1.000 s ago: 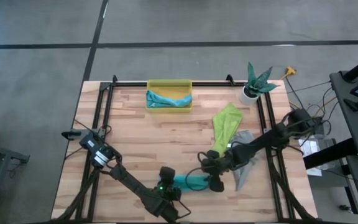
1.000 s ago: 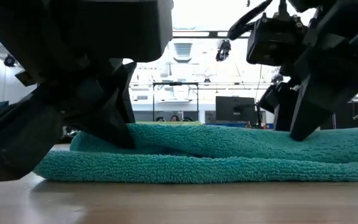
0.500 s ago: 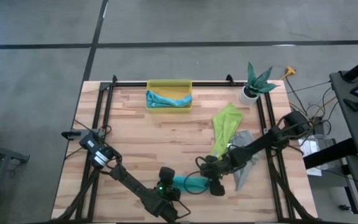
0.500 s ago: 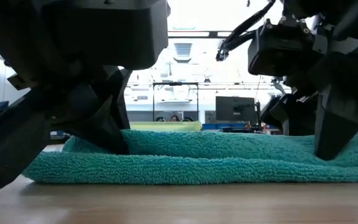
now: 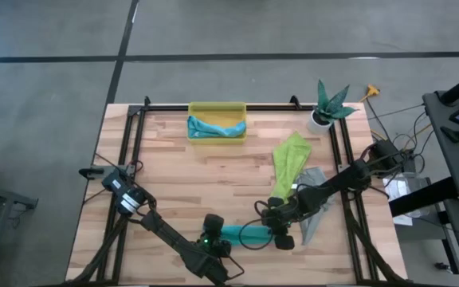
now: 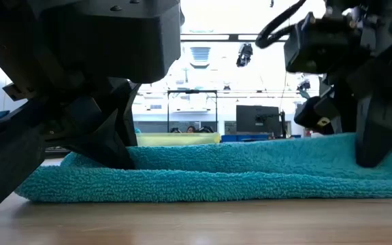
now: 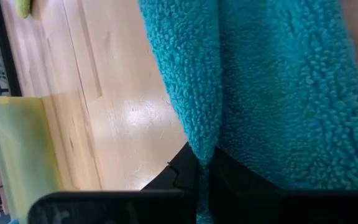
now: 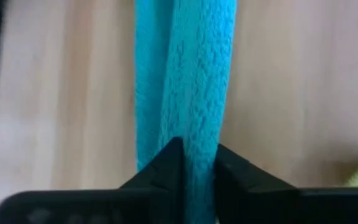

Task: Roll microfiber towels into tight, uniform cylinder then place into a basket
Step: Roll the light blue towel

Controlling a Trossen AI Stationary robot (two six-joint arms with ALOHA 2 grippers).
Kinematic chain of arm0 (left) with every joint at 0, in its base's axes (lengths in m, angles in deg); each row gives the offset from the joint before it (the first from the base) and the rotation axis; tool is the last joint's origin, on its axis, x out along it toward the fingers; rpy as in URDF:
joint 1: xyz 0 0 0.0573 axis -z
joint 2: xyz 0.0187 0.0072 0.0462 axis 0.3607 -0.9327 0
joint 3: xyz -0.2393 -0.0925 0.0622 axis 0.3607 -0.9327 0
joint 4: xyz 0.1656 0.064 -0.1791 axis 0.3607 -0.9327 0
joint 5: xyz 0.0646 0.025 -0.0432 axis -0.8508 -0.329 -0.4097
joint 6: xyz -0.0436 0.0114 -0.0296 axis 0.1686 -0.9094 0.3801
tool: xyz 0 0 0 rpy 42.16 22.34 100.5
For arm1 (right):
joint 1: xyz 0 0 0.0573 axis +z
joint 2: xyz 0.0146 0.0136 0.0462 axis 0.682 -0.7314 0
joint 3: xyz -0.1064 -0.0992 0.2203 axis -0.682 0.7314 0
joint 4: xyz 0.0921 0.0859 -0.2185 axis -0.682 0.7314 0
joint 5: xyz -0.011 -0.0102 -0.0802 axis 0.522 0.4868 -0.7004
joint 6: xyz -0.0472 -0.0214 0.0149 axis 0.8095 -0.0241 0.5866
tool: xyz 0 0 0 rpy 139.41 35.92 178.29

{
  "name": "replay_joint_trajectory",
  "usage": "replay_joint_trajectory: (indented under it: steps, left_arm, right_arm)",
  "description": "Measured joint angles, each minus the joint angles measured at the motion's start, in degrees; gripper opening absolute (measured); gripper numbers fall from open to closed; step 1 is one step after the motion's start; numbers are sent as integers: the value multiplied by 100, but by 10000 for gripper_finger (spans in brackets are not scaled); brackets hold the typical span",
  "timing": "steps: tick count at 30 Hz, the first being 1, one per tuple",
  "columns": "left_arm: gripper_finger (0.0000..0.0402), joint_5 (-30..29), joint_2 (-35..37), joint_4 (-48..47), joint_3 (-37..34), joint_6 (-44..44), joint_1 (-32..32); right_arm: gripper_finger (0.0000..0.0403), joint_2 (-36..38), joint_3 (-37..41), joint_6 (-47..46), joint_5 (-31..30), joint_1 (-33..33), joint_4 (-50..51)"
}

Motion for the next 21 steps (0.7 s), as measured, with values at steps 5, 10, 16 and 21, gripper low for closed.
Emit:
replay_joint_trajectory:
  steps: [5, 10, 16, 21]
  left_arm:
    - [0, 60, 1, 20, -15, -254, 0]
    - [0, 125, 2, 39, -15, -287, -2]
    - [0, 122, 11, 76, -13, -291, -13]
    - [0, 132, 11, 96, -13, -291, -9]
  right_arm:
    - [13, 11, 0, 275, -340, 105, 67]
    - [10, 11, -246, 1022, -1597, 445, 781]
    - [10, -27, -624, 1628, -3266, 1083, 1745]
    - [9, -129, -611, 1755, -3637, 1385, 1716]
